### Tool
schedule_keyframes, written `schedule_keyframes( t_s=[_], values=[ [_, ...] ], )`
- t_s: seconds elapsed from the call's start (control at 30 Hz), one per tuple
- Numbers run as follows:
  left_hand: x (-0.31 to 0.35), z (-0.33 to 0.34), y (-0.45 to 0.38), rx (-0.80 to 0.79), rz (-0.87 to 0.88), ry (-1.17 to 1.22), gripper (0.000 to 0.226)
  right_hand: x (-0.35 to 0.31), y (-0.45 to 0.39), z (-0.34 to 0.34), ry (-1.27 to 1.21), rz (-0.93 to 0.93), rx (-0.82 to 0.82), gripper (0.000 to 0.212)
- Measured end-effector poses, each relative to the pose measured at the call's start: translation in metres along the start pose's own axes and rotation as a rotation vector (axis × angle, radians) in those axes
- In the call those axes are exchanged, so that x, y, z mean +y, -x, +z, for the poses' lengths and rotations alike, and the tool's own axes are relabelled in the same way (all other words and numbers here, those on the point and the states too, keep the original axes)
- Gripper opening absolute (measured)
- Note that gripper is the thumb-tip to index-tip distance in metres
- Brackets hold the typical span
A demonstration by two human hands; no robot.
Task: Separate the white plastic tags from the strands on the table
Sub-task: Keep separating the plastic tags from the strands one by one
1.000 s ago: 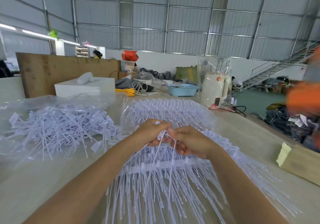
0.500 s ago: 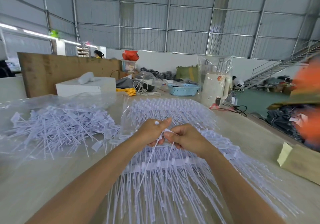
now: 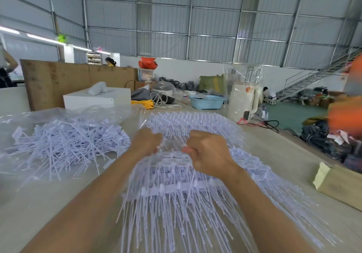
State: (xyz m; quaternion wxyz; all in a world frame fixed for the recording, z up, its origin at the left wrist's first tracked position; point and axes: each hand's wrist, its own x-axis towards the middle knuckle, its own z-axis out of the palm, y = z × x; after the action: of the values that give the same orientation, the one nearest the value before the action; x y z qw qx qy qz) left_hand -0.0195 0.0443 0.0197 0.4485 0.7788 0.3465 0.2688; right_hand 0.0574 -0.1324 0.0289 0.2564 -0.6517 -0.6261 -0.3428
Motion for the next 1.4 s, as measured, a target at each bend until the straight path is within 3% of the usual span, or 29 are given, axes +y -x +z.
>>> schedule_keyframes(
  t_s=[0.03,0.1,0.17,0.23,0.33,0.5,0.6,0.73,0.9,1.0,1.17,1.27,1.4],
  values=[
    [-0.005,-0.014,-0.004,0.037,-0.048,0.094,0.024,0.000,-0.002,-0.006,-0.058,0.032,0.097,0.035],
    [-0.005,-0.032,-0.010,0.038,-0.071,0.295,0.041,0.006,-0.008,-0.018,-0.416,0.221,0.218,0.039],
    [0.010,-0.029,-0.003,-0.050,-0.002,0.358,0.042,0.008,-0.009,-0.023,-0.848,0.434,0.159,0.040],
    [0.028,-0.010,0.013,-0.240,0.052,0.402,0.040,0.005,-0.006,-0.018,-0.982,0.524,0.109,0.036],
    [0.044,0.021,0.036,-0.469,0.056,0.449,0.051,-0.002,-0.004,-0.006,-0.927,0.567,0.092,0.027],
    [0.051,0.040,0.052,-0.678,-0.001,0.709,0.074,-0.001,-0.001,0.006,-0.810,0.622,0.059,0.015],
    [0.054,0.041,0.054,-0.699,-0.055,0.811,0.079,-0.002,0.002,0.010,-0.848,0.642,0.001,0.008],
    [0.055,0.036,0.054,-0.662,-0.126,0.867,0.075,0.001,0.005,0.010,-0.953,0.624,-0.140,0.036],
    [0.057,0.029,0.058,-0.726,-0.210,0.869,0.085,0.012,0.012,0.008,-0.970,0.533,-0.247,0.018],
    [0.061,0.031,0.062,-0.655,-0.289,0.989,0.082,0.015,0.015,0.009,-0.922,0.519,-0.190,0.013],
    [0.065,0.035,0.069,-0.468,-0.331,1.084,0.050,0.018,0.014,0.014,-0.859,0.530,-0.104,0.010],
    [0.061,0.038,0.071,-0.503,-0.265,0.924,0.042,0.017,0.010,0.013,-0.813,0.572,-0.031,0.006],
    [0.053,0.046,0.077,-0.676,-0.113,0.592,0.036,0.028,0.004,-0.004,-0.763,0.672,0.385,0.012]
  ],
)
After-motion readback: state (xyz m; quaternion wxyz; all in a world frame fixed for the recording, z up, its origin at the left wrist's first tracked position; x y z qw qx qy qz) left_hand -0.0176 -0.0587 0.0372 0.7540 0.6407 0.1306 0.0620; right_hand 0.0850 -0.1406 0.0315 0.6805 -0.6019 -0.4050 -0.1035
